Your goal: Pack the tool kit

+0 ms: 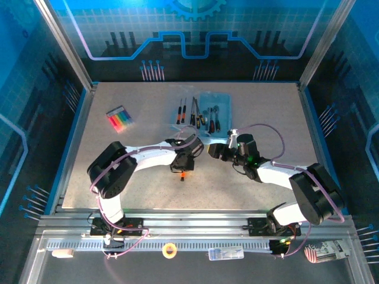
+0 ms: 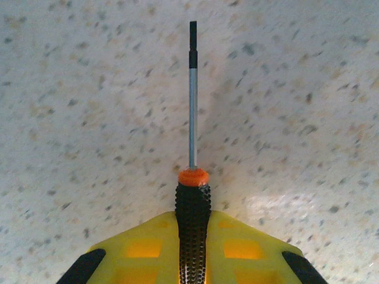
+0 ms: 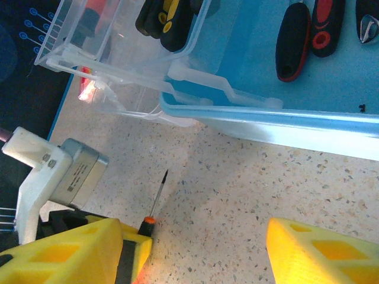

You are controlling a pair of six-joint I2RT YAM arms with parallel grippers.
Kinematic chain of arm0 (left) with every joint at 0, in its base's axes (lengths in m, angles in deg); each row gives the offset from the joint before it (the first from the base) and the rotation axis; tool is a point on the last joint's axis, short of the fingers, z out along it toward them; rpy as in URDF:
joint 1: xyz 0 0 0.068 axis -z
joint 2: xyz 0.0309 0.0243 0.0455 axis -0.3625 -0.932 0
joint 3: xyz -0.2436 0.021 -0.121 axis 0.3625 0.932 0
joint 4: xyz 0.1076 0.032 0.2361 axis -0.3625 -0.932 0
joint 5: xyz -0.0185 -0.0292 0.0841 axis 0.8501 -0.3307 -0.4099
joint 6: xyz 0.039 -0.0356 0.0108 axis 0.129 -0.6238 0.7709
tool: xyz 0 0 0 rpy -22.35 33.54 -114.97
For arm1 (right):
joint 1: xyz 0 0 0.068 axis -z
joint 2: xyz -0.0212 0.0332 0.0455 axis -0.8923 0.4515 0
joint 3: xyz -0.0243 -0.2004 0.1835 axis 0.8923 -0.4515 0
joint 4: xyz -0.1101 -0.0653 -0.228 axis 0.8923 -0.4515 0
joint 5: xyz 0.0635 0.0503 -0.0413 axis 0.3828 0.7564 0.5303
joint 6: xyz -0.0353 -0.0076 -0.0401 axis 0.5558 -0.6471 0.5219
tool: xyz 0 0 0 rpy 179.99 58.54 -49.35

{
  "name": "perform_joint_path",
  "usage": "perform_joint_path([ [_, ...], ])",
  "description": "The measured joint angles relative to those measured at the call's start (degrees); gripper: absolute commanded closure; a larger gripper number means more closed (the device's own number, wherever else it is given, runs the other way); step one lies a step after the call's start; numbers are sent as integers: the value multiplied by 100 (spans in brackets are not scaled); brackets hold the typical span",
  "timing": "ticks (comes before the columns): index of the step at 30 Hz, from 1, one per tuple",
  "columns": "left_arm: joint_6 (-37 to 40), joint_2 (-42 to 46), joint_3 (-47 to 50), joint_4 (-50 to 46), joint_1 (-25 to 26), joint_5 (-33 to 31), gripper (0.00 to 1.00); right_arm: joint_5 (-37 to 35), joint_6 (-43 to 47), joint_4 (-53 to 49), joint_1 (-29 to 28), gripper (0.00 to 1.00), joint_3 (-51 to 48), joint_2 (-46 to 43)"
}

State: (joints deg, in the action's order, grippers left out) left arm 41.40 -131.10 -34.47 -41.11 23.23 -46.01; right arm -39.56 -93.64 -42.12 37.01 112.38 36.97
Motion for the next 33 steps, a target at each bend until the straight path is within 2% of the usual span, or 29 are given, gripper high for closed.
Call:
perform_joint_path([
  [18, 254, 1613, 313, -826, 380, -664, 89, 0, -22, 0, 0, 34, 0, 0],
  [24, 444, 1840, -9, -1062, 376, -695, 88, 2, -59, 11, 0, 34, 0, 61],
  [28, 763, 1825, -555, -1165, 219, -697, 88, 0, -61, 13, 0, 34, 0, 96],
  [33, 1316, 1464, -1473, -1213, -398, -664, 88, -28, -55, 9, 0, 34, 0, 96],
])
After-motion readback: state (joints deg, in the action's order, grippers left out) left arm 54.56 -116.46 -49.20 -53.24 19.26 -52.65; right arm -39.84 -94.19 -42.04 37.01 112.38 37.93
